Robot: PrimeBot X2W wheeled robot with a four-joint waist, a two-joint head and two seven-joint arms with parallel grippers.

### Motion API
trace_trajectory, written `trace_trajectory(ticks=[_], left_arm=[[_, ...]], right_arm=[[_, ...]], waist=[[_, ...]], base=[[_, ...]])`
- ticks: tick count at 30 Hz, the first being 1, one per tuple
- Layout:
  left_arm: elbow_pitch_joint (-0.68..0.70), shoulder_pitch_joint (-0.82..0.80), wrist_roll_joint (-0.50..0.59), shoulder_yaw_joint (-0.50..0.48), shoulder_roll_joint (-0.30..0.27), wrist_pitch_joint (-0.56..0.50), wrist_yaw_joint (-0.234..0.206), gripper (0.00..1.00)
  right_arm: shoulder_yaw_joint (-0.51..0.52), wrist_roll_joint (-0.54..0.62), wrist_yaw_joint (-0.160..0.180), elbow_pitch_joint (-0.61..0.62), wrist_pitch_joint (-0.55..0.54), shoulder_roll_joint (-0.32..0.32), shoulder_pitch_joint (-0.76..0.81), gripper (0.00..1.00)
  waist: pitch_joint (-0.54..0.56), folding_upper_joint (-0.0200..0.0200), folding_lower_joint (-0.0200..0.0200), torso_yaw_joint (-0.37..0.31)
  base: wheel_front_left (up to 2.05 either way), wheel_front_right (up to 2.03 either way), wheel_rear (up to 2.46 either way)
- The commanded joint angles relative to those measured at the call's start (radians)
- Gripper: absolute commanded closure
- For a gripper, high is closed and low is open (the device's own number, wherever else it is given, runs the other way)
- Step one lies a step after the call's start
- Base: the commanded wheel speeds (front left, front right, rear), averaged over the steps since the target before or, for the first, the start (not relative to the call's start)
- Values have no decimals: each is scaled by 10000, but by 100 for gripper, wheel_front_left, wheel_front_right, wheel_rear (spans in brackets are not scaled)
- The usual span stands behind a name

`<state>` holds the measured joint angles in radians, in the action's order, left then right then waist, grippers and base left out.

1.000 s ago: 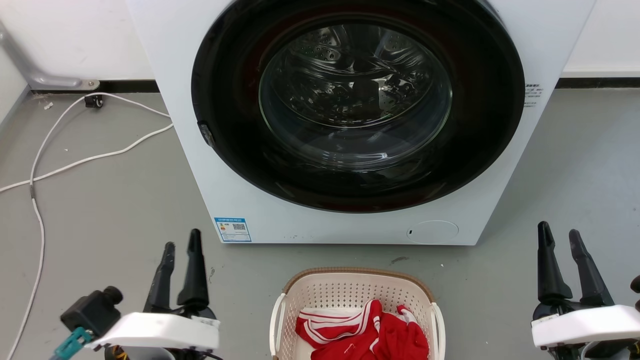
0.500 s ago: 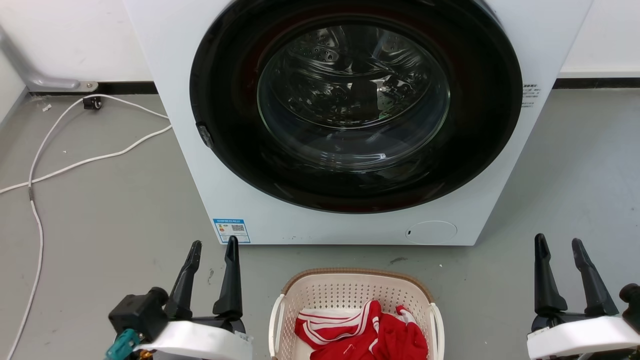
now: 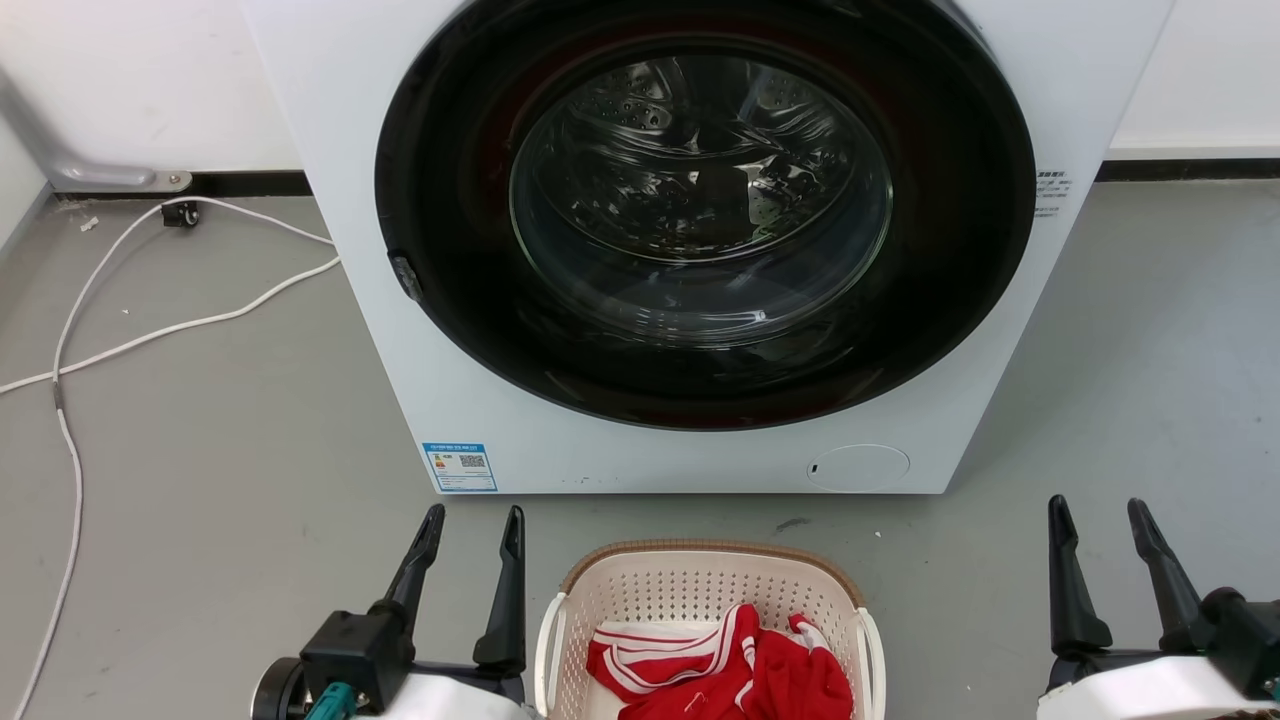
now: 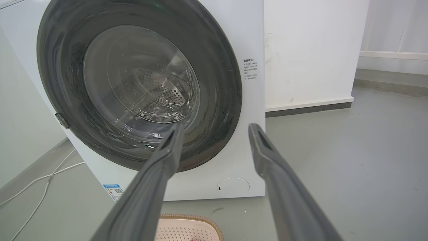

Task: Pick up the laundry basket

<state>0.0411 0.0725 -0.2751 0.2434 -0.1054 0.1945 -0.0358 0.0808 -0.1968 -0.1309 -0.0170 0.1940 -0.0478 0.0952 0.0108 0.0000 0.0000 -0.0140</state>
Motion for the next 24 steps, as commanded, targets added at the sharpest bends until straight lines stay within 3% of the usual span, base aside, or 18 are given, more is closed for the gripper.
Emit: trace_trajectory(ticks=[1, 12, 16, 24], left_arm=[[25, 49, 190, 42, -49, 74, -59, 0], [-356, 171, 854, 305, -35, 319, 82, 0], [-546, 255, 956, 378, 34, 389, 319, 0], [-606, 366, 1448, 149, 234, 536, 549, 0]], right_arm=[[-28, 236, 3, 26, 79, -40, 80, 0], [12, 1145, 3, -76, 318, -40, 151, 0], [-35, 1408, 3, -73, 380, -40, 191, 0], [5, 1427, 3, -129, 541, -40, 219, 0]], waist=[[-3, 0, 0, -4], [-42, 0, 0, -16], [-36, 0, 0, -8], [-25, 0, 0, 13]], base=[[0, 0, 0], [0, 0, 0], [0, 0, 0], [0, 0, 0]])
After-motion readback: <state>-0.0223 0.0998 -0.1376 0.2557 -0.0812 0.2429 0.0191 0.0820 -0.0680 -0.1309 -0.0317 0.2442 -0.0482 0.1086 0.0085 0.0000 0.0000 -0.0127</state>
